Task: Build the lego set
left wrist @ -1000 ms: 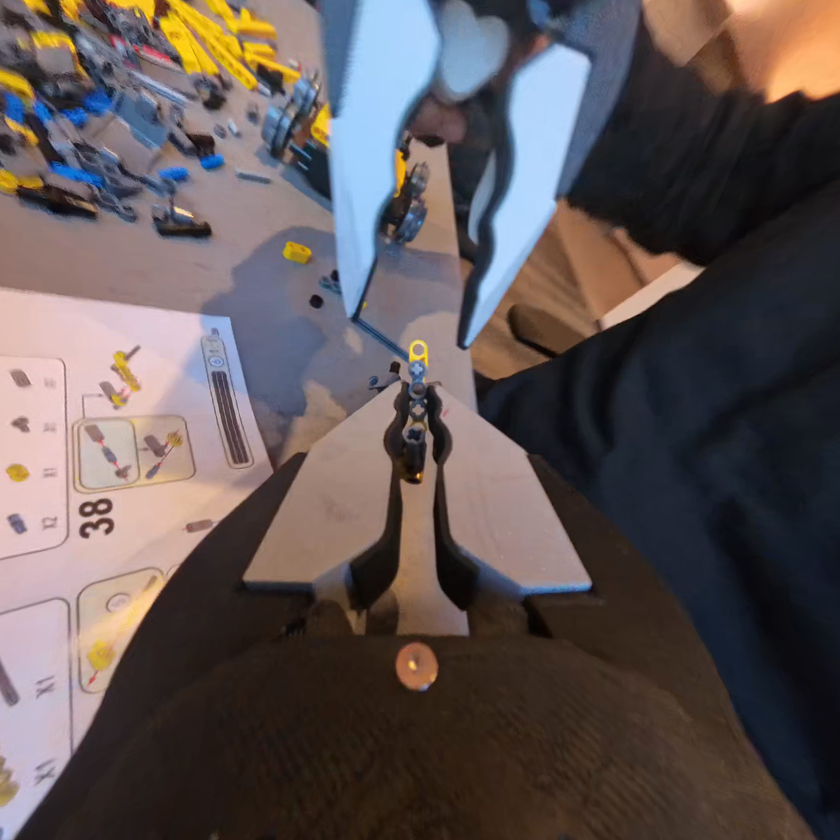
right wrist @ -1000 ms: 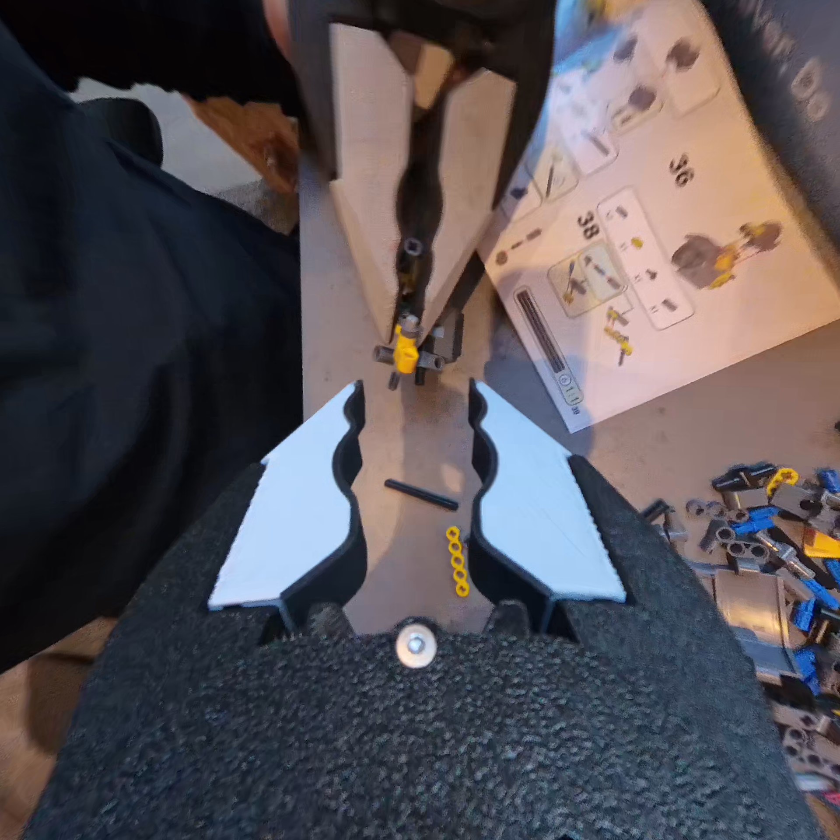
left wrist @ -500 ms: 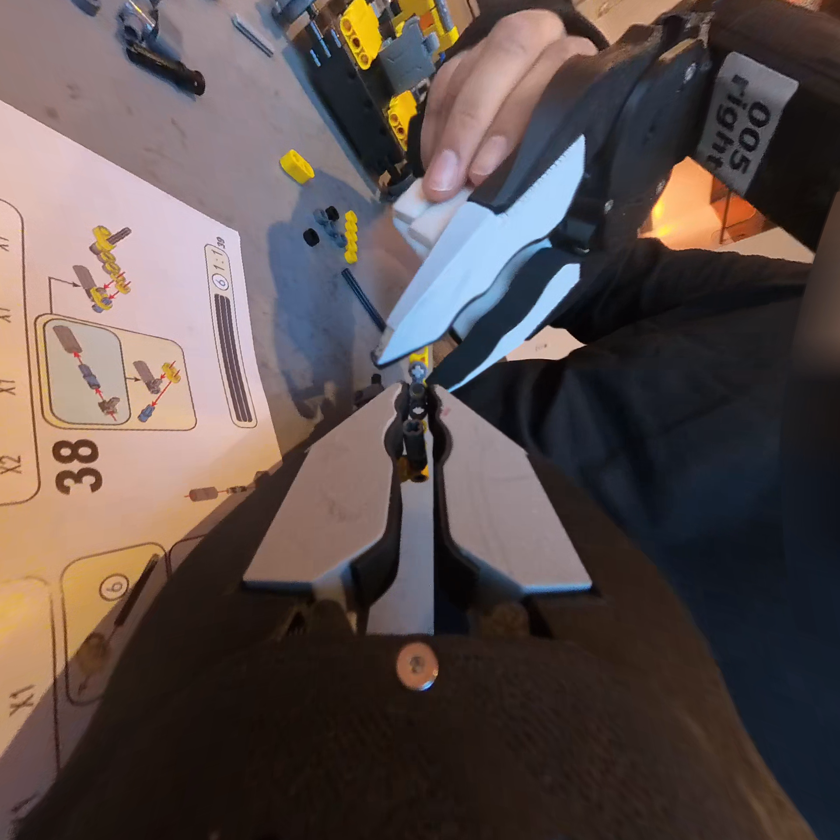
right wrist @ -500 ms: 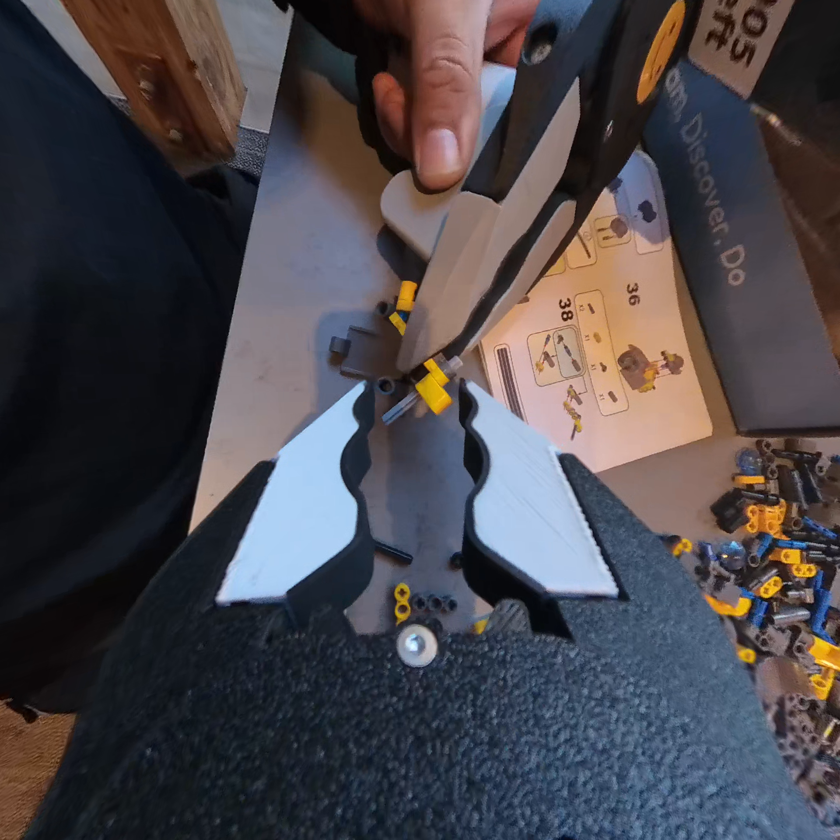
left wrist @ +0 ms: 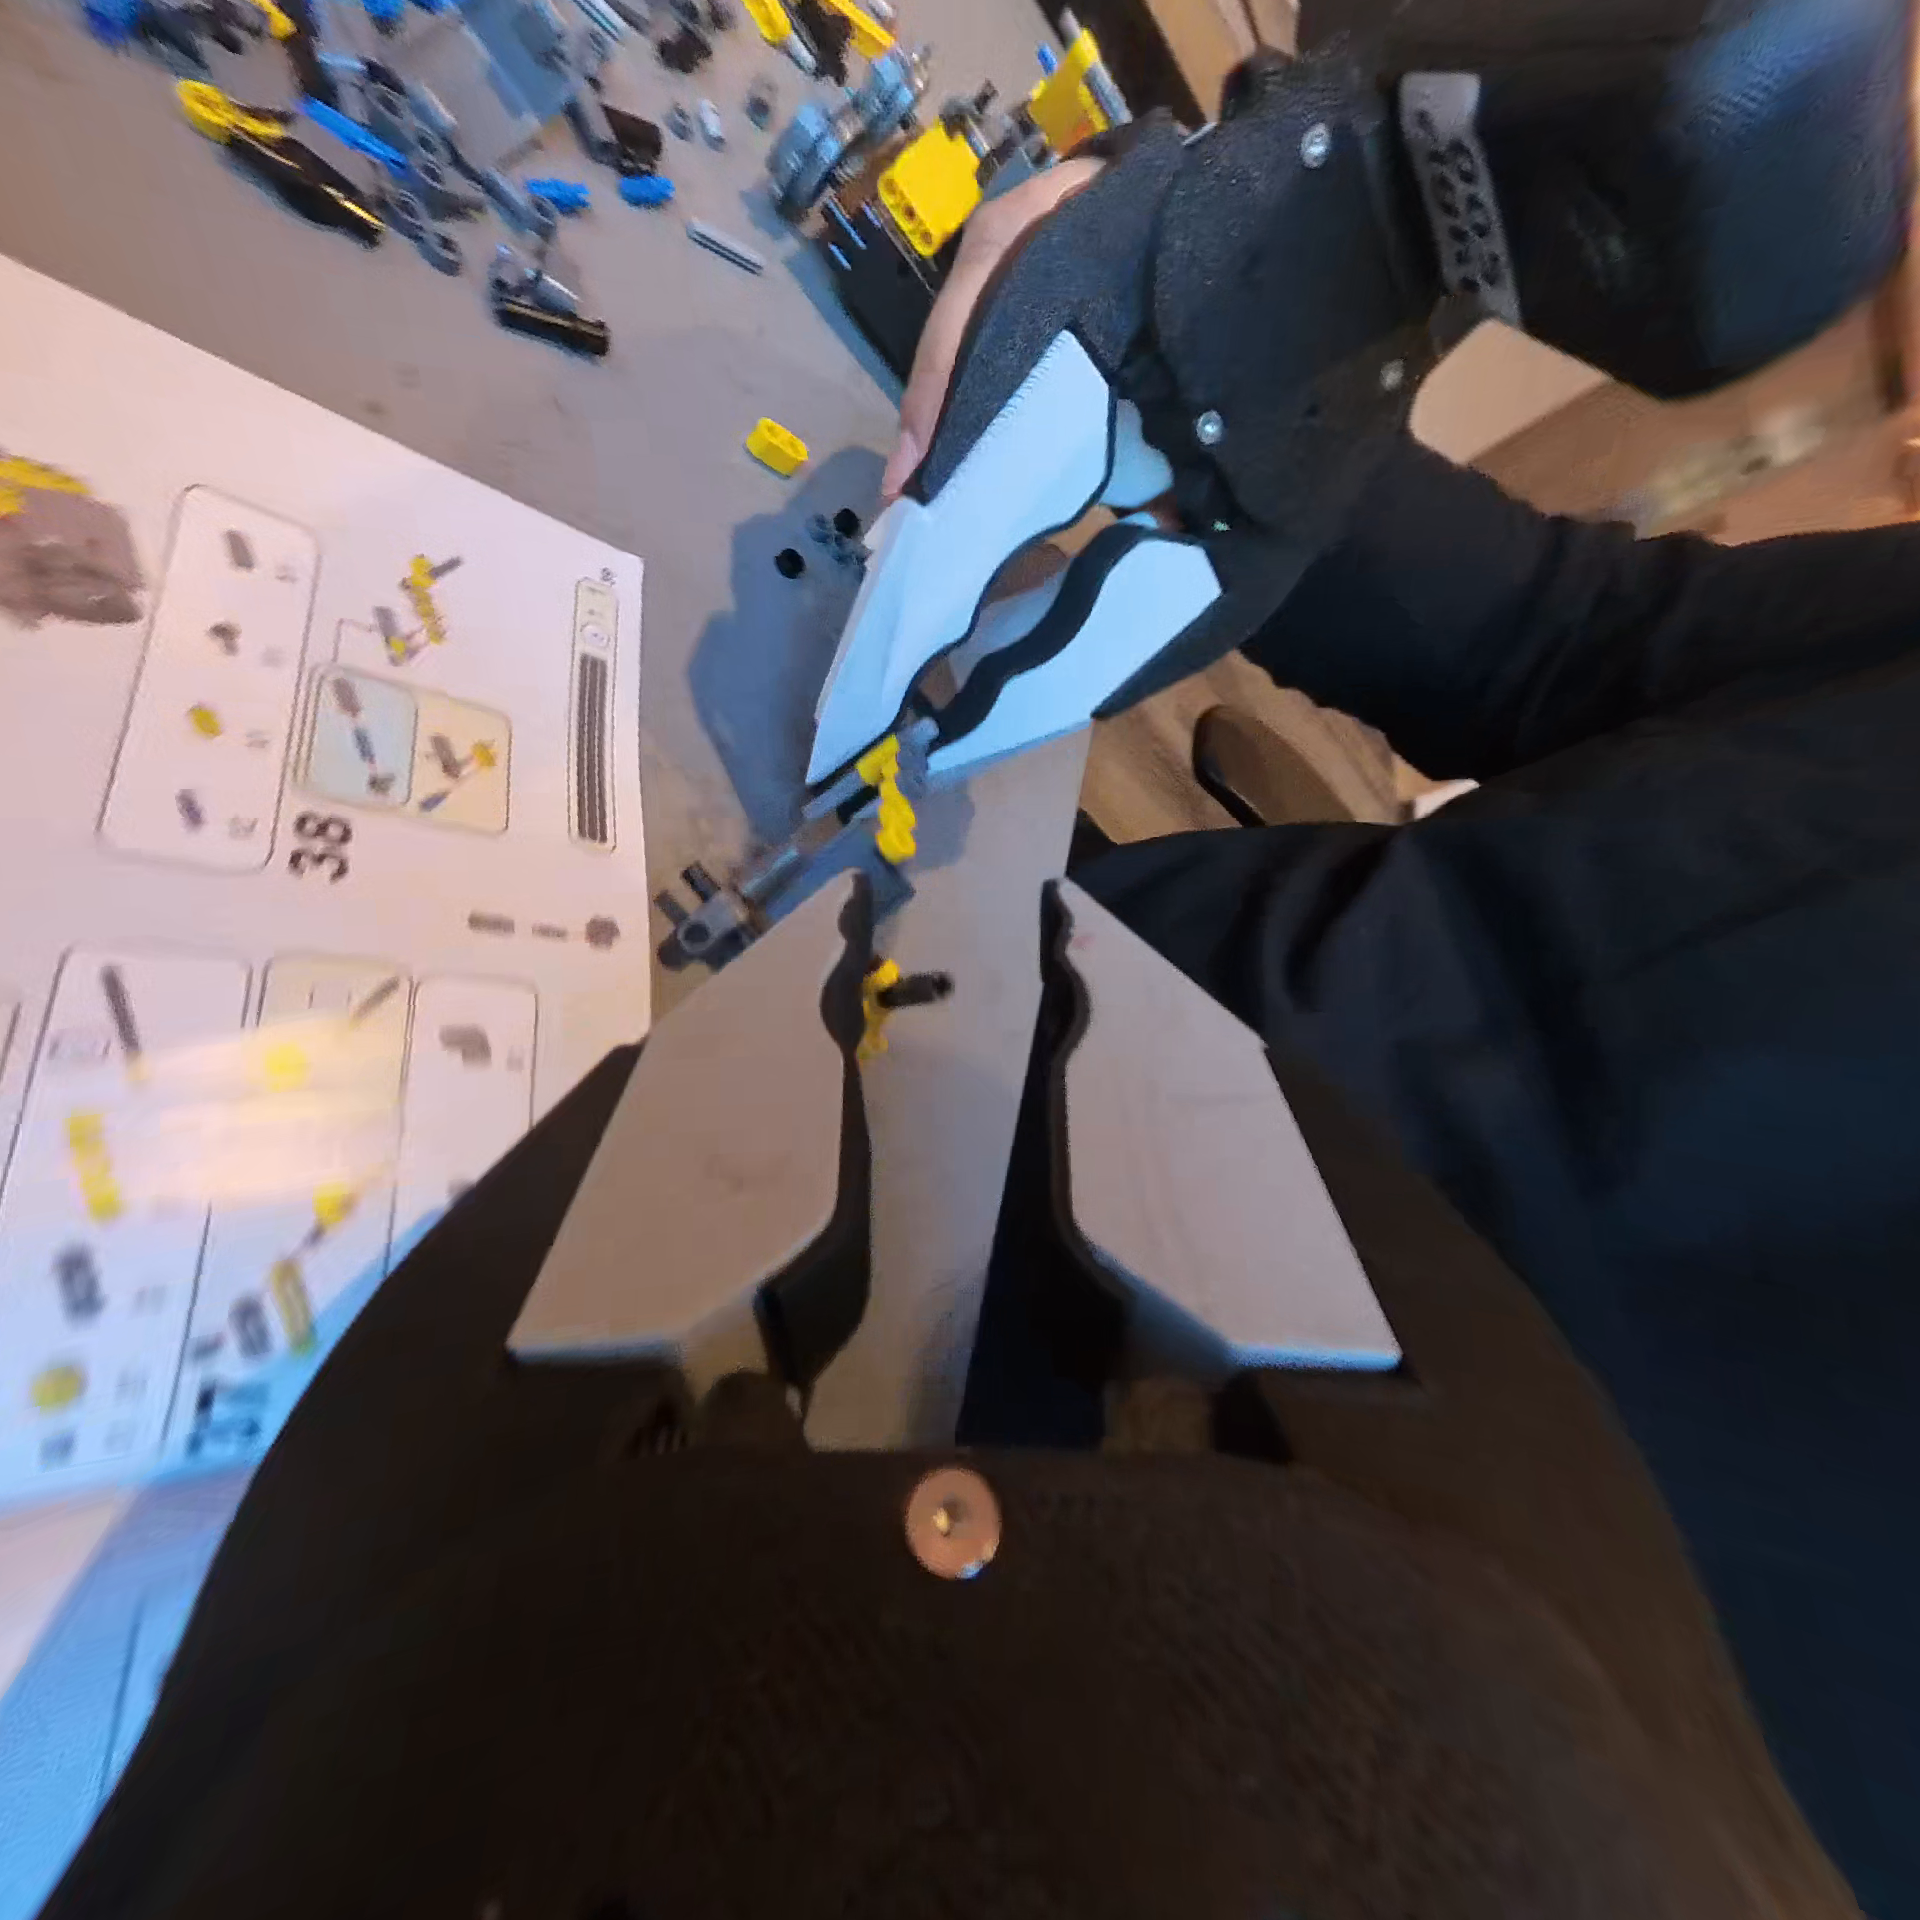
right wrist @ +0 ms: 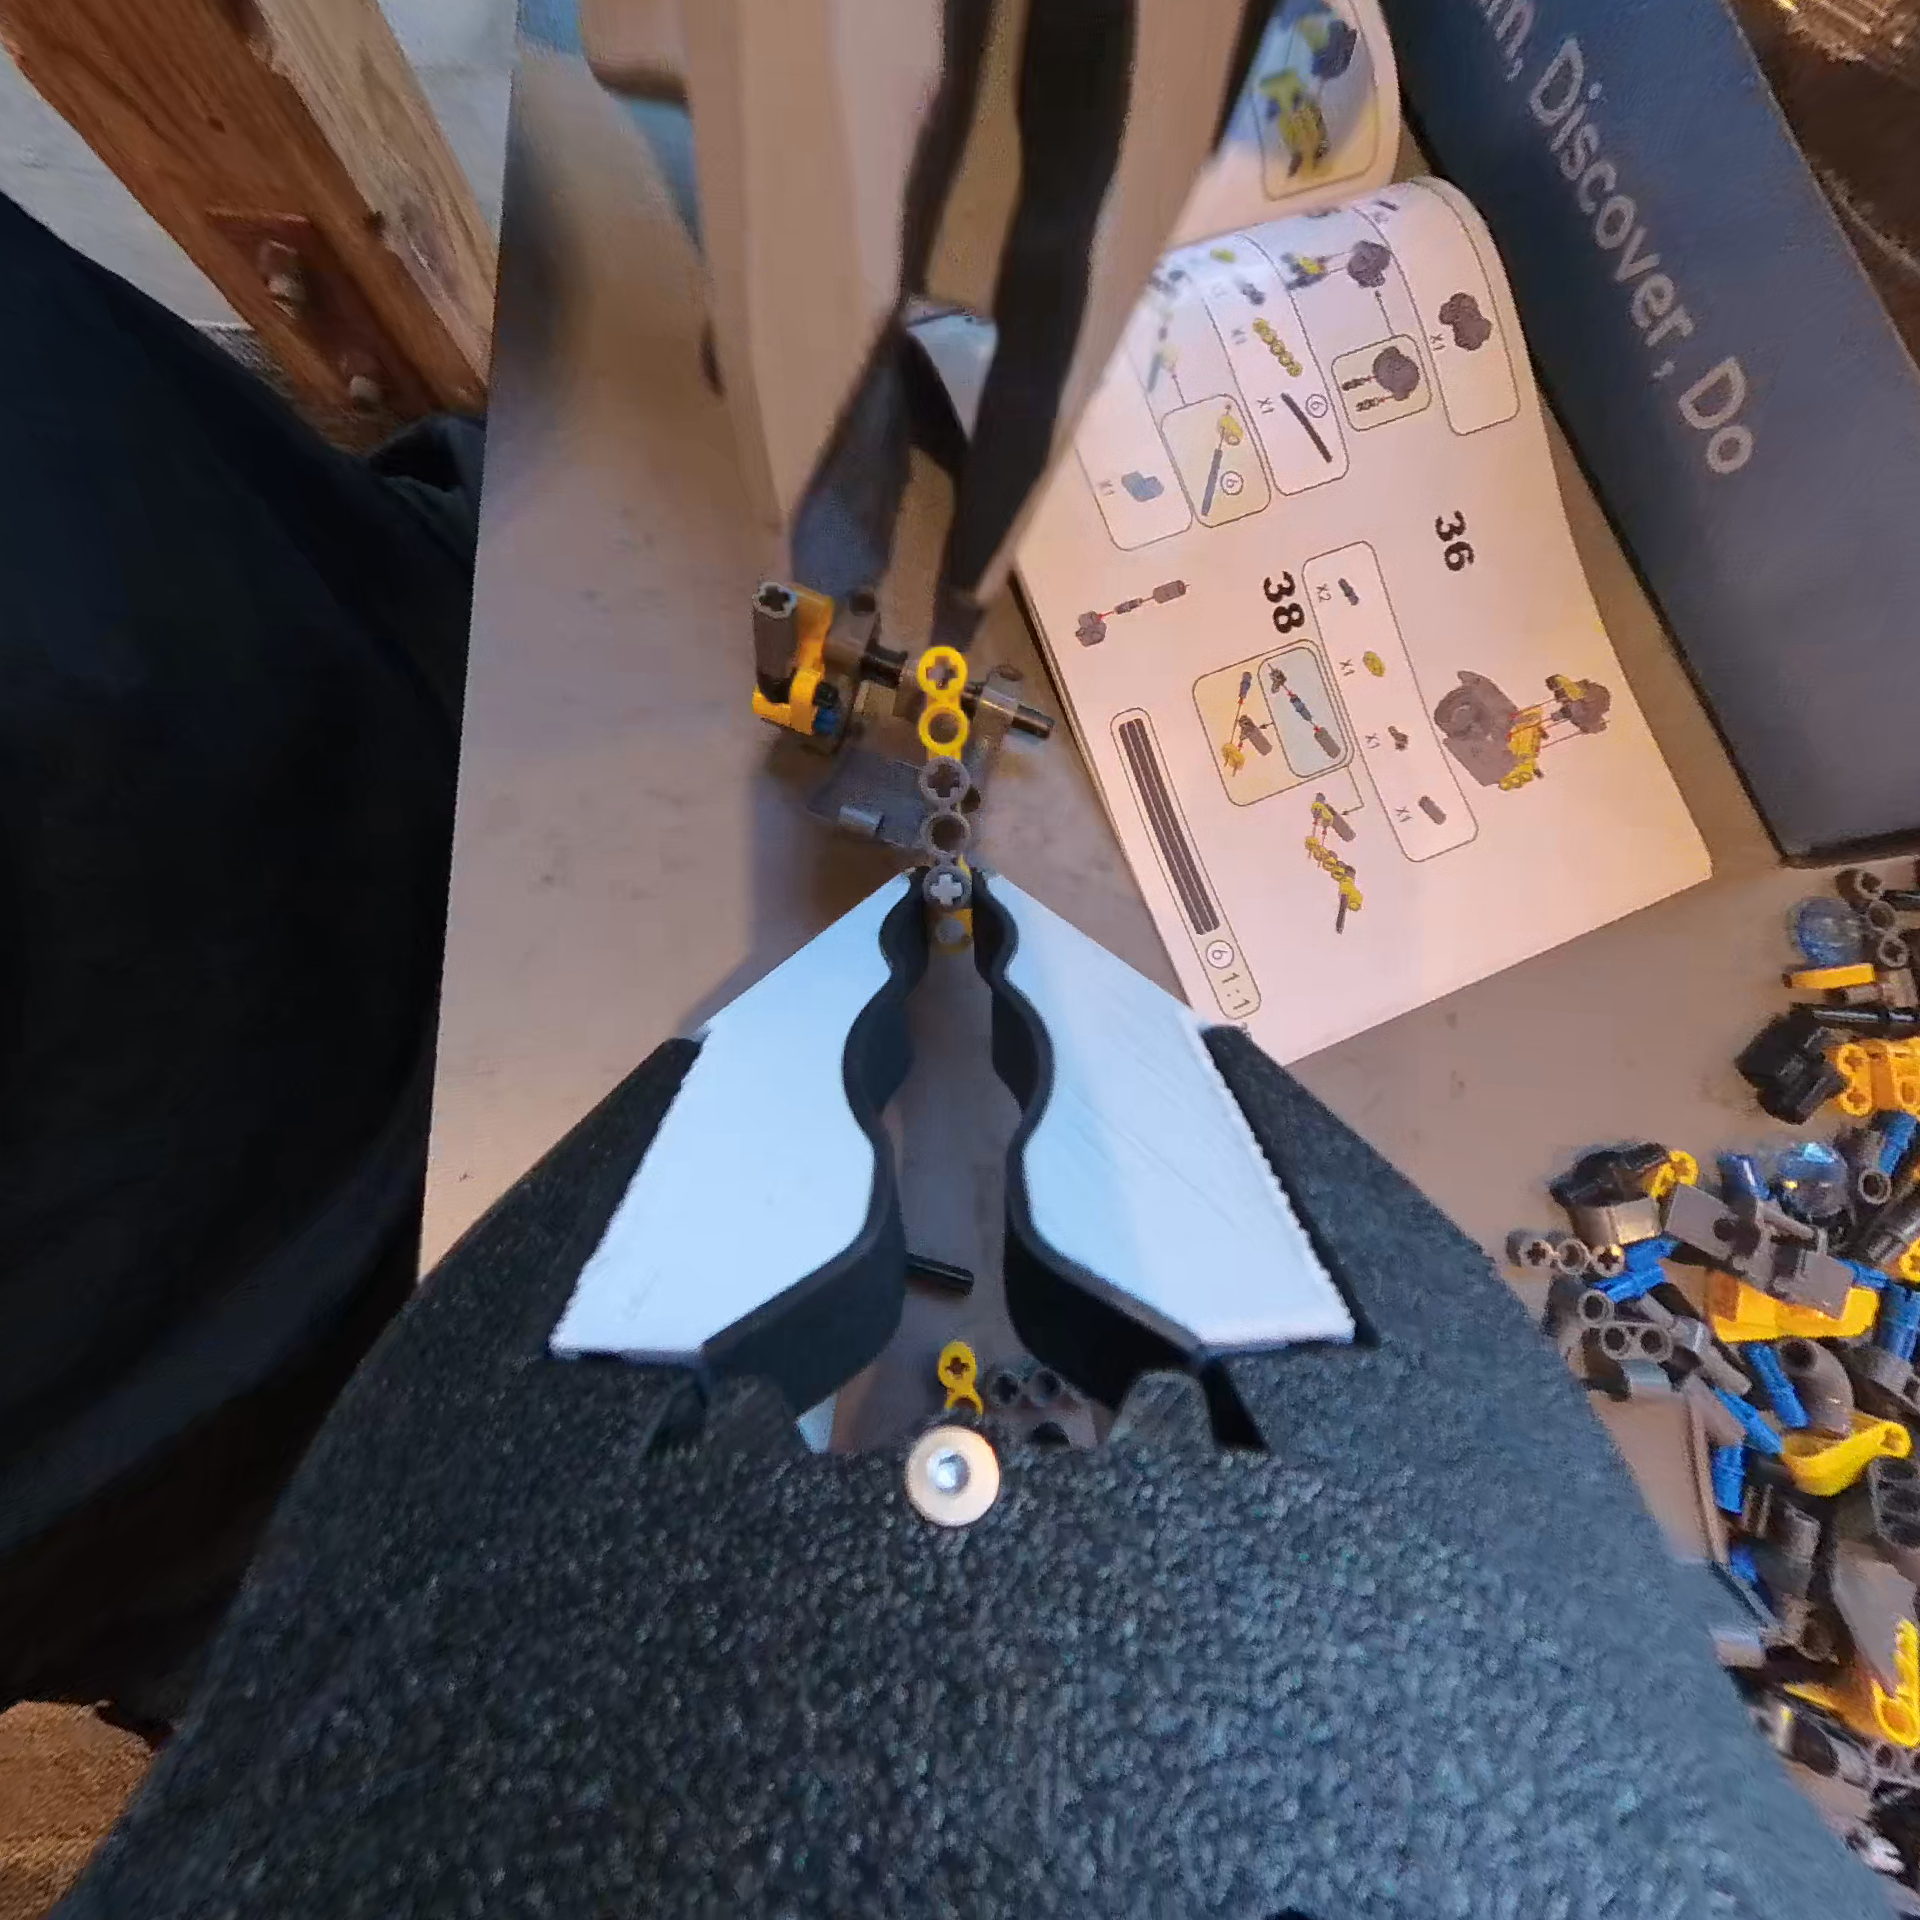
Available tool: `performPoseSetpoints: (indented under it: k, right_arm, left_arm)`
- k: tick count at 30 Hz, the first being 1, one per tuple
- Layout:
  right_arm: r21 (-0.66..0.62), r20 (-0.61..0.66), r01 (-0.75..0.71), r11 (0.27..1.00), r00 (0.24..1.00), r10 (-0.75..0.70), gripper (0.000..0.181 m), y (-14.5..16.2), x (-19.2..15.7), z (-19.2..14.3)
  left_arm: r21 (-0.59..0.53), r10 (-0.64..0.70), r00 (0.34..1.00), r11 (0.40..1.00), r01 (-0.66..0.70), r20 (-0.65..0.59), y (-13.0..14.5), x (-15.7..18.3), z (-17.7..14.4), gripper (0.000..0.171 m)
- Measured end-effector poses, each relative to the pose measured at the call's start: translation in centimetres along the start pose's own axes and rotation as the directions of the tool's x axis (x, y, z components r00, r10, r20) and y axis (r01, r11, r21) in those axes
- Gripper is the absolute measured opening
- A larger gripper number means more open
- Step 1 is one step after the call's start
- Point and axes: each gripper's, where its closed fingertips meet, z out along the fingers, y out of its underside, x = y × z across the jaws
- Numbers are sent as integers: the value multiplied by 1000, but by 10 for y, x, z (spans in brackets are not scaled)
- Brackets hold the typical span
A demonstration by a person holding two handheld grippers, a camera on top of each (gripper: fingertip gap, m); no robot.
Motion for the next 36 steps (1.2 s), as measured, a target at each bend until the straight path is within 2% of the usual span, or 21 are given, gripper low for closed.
performPoseSetpoints:
  k: [4,8,10,13,18,21,24,28,30,31,32,34,35,36]
  right_arm:
    - [27,21,-39,999,999,38,7,-3,-1,-1]
    - [48,65,-122,991,991,119,6,-7,-2,-2]
    - [43,51,-149,988,988,147,7,-6,1,-3]
    - [51,50,-197,979,980,195,7,-6,1,-9]
    - [87,48,-286,954,958,283,6,-3,2,-20]
    - [149,175,-427,892,899,402,6,-13,-9,-33]
    - [149,362,-572,807,791,494,6,-22,-31,-39]
    - [60,528,-659,749,658,537,7,-20,-56,-34]
    - [14,583,-676,736,604,544,7,-19,-65,-31]
    - [1,608,-674,739,587,535,7,-20,-71,-30]
    - [-5,629,-668,744,577,521,7,-21,-76,-31]
    - [-11,620,-654,756,589,519,8,-18,-79,-28]
    - [-5,614,-661,750,590,524,12,-16,-78,-28]
    - [10,602,-669,743,598,530,14,-15,-76,-29]
  left_arm:
    - [68,28,994,997,-36,108,15,6,-19,35]
    - [88,90,978,990,-108,187,27,4,-8,37]
    - [42,125,962,989,-139,242,33,-4,4,37]
    - [-36,236,899,970,-240,368,38,-22,14,36]
    - [-144,365,790,929,-340,492,37,-36,12,25]
    - [-171,402,768,914,-367,498,33,-34,7,33]
    - [-181,483,722,870,-458,495,23,-16,3,36]
    - [-257,679,610,726,-637,408,15,17,21,35]
    - [-311,745,540,659,-685,392,16,19,30,26]
    - [-343,768,516,634,-693,378,19,18,34,21]
    - [-373,787,499,613,-696,362,23,16,38,8]
    - [-412,810,476,585,-698,343,30,12,43,5]
    - [-411,807,491,590,-695,329,35,13,45,2]
    - [-394,777,541,629,-670,321,40,14,47,2]
